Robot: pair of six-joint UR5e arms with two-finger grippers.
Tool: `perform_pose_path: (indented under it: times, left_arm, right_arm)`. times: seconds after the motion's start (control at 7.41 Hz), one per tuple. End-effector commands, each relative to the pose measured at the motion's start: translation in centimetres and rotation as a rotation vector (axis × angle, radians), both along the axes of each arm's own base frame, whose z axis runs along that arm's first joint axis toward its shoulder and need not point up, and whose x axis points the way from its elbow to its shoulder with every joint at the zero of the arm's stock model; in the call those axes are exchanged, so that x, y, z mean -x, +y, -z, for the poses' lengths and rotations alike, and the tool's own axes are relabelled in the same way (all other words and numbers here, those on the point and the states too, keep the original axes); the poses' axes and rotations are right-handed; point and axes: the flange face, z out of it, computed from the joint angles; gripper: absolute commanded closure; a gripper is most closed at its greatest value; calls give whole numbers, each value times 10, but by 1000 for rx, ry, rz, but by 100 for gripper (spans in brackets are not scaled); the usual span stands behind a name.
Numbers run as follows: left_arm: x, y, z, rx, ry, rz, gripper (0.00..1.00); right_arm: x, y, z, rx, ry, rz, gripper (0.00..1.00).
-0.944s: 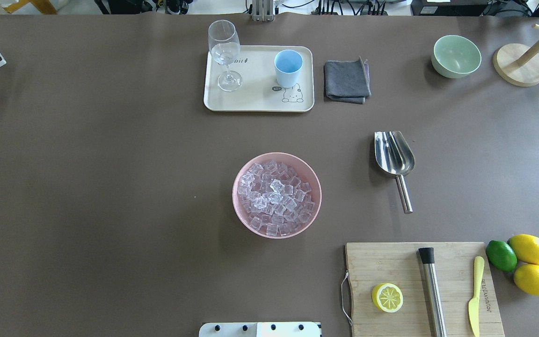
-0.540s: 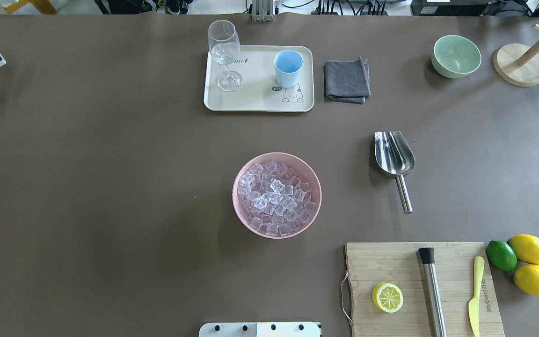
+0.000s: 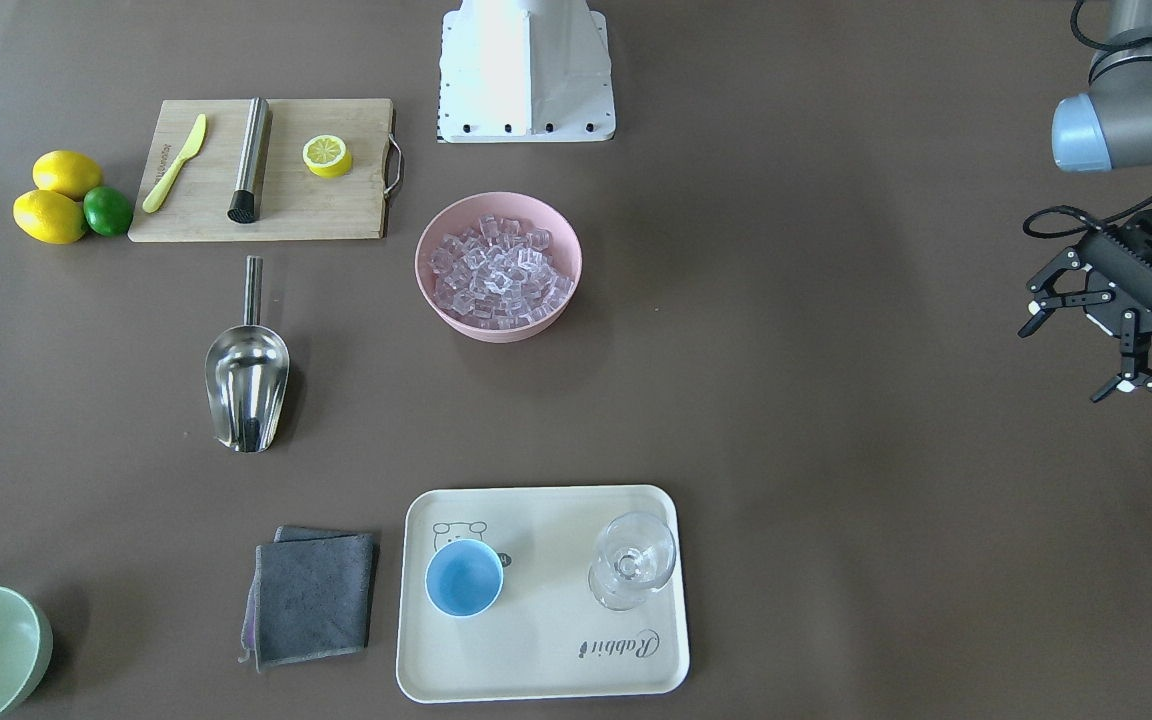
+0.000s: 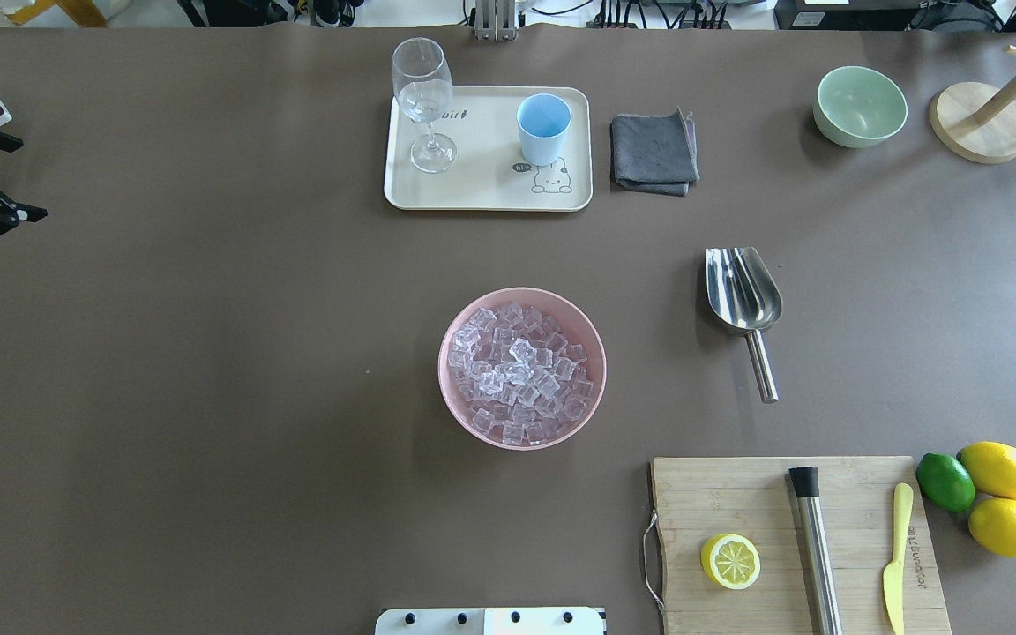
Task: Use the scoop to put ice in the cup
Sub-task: 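Move the left gripper toward the pink ice bowl while the right arm approaches the scoop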
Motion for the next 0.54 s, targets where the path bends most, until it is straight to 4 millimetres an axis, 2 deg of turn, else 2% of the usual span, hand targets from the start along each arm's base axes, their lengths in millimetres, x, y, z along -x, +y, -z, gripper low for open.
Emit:
perform_pose_path:
  times: [0.0,0.13,0.27,0.4]
  left_arm:
    - [-45,16,4,-187,89,-87,2]
    - [-66,19,17,-207,105,-124,2]
    - [-128,37,51,-234,154,-221,2]
    - [-157,49,57,-248,172,-272,2]
  right_arm:
    - [24,-7,13,27,-29,-10,0]
    - [31,-13,25,-3,-46,-52,0]
    - [53,-15,30,-6,-66,-83,0]
    - [79,-18,38,-7,-78,-76,0]
